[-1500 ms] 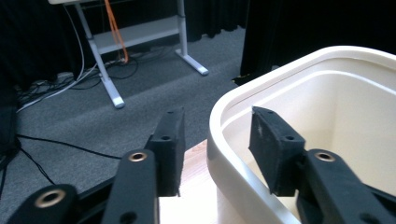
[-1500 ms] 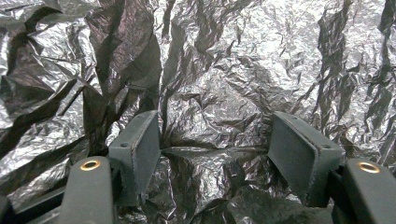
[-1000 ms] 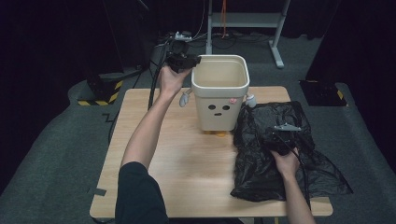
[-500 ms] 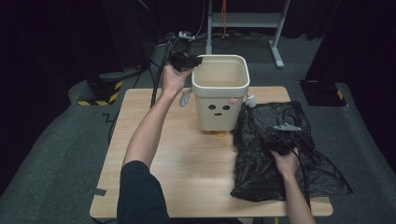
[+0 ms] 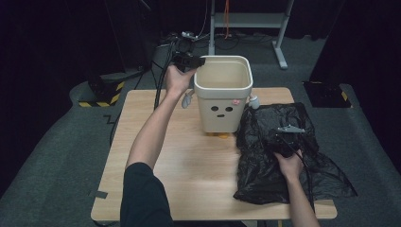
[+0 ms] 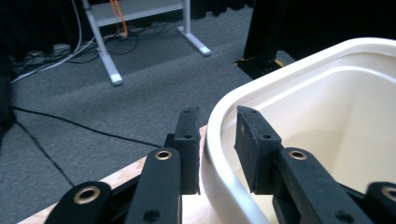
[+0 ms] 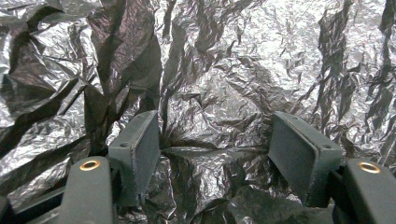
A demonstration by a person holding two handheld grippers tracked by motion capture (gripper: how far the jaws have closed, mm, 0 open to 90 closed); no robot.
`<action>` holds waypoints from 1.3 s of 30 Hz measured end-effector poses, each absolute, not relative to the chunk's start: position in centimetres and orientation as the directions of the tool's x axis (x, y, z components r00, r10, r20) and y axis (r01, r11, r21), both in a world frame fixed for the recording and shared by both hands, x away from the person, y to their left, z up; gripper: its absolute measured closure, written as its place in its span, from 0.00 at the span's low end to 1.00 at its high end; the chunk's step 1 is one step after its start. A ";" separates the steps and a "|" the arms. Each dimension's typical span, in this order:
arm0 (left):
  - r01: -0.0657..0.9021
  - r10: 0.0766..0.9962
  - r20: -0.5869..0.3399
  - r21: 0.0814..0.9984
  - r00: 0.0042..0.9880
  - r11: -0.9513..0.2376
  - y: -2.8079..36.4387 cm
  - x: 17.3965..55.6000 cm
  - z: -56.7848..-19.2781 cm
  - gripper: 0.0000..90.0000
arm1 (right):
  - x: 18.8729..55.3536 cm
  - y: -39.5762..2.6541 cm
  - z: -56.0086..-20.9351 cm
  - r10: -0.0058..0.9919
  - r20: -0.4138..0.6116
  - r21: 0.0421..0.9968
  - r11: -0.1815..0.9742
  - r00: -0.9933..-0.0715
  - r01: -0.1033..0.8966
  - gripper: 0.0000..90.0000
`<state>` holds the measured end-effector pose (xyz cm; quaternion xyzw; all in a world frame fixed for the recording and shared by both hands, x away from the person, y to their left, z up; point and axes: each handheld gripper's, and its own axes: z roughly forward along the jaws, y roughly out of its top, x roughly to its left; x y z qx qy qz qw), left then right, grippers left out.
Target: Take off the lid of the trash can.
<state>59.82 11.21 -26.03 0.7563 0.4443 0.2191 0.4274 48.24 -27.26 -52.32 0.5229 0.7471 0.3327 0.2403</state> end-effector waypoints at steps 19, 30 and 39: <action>0.478 0.858 -0.029 0.840 0.513 -0.258 11.2 59.7 -26.0 0.85 | 48.2 -27.3 -52.3 0.940 -0.016 0.748 0.237 -0.341 0.620 0.37; 0.495 0.861 -0.032 0.828 0.508 -0.262 11.1 59.7 -25.8 0.85 | 48.2 -27.3 -52.3 0.940 -0.016 0.748 0.238 -0.341 0.620 0.37; 0.501 0.865 -0.029 0.825 0.500 -0.262 10.7 59.6 -25.5 0.85 | 48.2 -27.3 -52.3 0.940 -0.013 0.749 0.235 -0.341 0.620 0.37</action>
